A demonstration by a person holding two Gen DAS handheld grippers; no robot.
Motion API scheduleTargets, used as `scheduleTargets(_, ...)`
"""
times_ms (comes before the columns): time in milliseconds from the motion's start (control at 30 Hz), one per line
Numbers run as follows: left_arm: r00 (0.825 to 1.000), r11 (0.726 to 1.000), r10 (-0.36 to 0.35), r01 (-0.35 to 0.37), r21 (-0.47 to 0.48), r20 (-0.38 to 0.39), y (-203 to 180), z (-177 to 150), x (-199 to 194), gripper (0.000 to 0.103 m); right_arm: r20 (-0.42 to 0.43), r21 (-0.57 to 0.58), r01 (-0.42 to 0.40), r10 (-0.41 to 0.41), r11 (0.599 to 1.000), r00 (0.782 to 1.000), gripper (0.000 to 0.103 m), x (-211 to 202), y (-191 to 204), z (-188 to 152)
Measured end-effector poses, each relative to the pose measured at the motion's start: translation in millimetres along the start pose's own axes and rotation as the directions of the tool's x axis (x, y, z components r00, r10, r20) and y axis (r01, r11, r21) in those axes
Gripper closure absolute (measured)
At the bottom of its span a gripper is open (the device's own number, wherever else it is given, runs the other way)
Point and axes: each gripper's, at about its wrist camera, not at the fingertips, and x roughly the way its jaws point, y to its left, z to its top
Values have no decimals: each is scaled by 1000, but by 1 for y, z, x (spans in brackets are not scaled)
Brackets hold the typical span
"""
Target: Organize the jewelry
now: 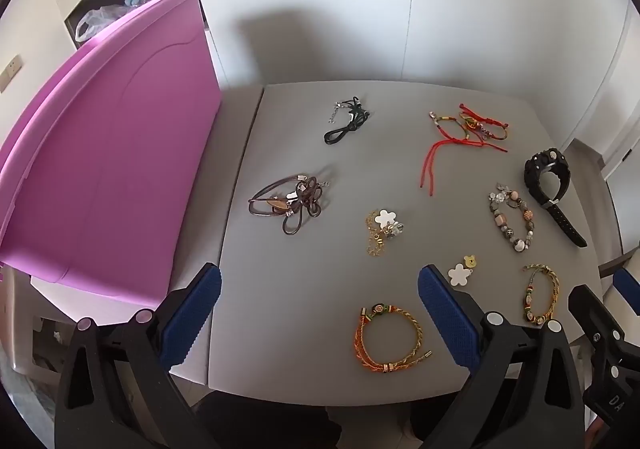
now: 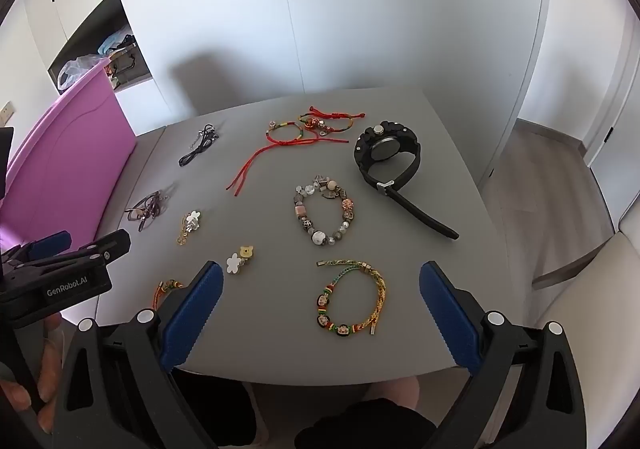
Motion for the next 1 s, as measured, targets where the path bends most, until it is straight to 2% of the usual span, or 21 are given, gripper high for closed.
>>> scheduleTargets(1000, 1000, 1000, -4, 4, -7, 11, 2, 4, -7, 6, 4, -12, 8, -8, 1000, 1000, 9, -3, 2, 5)
